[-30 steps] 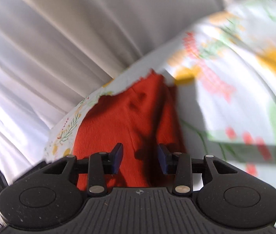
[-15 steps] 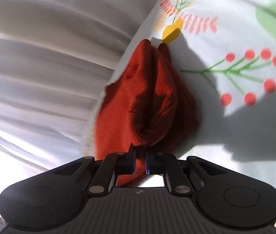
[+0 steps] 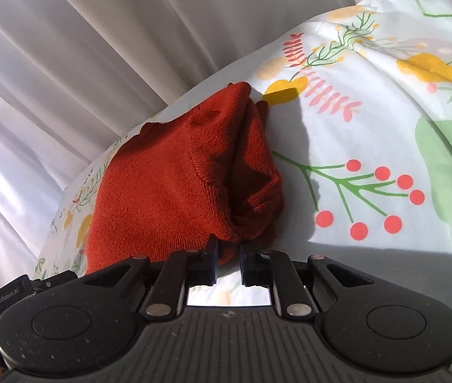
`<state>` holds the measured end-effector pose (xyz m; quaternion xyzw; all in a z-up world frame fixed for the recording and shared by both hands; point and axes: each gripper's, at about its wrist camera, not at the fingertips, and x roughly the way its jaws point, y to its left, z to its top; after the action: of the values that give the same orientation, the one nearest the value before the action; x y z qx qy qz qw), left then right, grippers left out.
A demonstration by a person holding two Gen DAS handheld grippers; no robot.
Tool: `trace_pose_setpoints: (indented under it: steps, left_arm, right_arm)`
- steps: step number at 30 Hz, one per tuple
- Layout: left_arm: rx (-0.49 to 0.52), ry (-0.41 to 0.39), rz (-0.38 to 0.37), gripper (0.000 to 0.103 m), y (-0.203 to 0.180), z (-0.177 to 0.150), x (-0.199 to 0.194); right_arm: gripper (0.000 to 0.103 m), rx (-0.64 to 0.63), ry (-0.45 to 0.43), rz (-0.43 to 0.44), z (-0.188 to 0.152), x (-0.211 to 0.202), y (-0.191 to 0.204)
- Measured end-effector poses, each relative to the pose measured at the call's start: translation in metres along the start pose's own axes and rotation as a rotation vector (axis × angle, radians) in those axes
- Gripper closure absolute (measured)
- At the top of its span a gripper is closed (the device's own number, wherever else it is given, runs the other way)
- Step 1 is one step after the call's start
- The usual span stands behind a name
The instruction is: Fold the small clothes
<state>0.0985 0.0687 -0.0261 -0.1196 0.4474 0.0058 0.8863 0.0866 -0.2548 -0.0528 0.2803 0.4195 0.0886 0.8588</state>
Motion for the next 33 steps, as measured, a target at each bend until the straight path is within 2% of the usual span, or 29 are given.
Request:
trace_pose_setpoints:
  steps: [6,9,11,12,14,16,18,20,23,26,28,31,33]
  left_arm:
    - [0.034,0.011,0.033,0.0,0.0,-0.007,0.015]
    - [0.041,0.025,0.044,0.0,-0.004,-0.006,0.006]
    - [0.073,0.048,0.06,0.0,-0.01,-0.007,-0.002]
    - [0.084,0.066,0.071,0.0,-0.014,-0.009,-0.005]
    - [0.092,0.097,0.077,0.0,-0.02,-0.013,-0.007]
    - [0.089,0.129,0.082,0.0,-0.024,-0.013,-0.005]
    - [0.107,0.146,0.108,0.0,-0.029,-0.012,-0.004]
    - [0.134,0.145,0.12,0.0,-0.033,-0.009,-0.007]
    - [0.149,0.136,0.099,0.0,-0.036,-0.005,-0.015]
    - [0.147,0.133,0.104,0.0,-0.038,0.0,-0.019]
    - [0.167,0.129,0.134,0.0,-0.041,0.003,-0.022]
    - [0.209,0.111,0.167,0.0,-0.046,0.004,-0.026]
    - [0.208,0.116,0.157,0.0,-0.048,0.005,-0.027]
  right_arm:
    - [0.092,-0.106,0.018,-0.087,-0.001,0.008,0.012]
    - [0.086,-0.129,0.034,-0.1,-0.001,0.009,0.014]
    - [0.067,-0.178,0.063,-0.129,-0.001,0.005,0.02]
    - [0.061,-0.219,0.077,-0.154,-0.003,0.001,0.026]
    - [0.034,-0.297,0.119,-0.205,-0.008,-0.003,0.036]
    - [0.031,-0.338,0.152,-0.243,-0.013,-0.006,0.044]
    - [0.023,-0.346,0.178,-0.24,-0.015,-0.009,0.051]
    - [0.015,-0.343,0.196,-0.244,-0.014,-0.01,0.06]
    - [0.004,-0.359,0.199,-0.252,-0.01,-0.013,0.073]
    - [0.004,-0.401,0.188,-0.284,-0.006,-0.014,0.088]
    - [0.004,-0.415,0.181,-0.324,-0.002,-0.014,0.096]
    - [0.004,-0.41,0.183,-0.332,0.002,-0.016,0.103]
    - [0.004,-0.401,0.184,-0.356,0.004,-0.015,0.106]
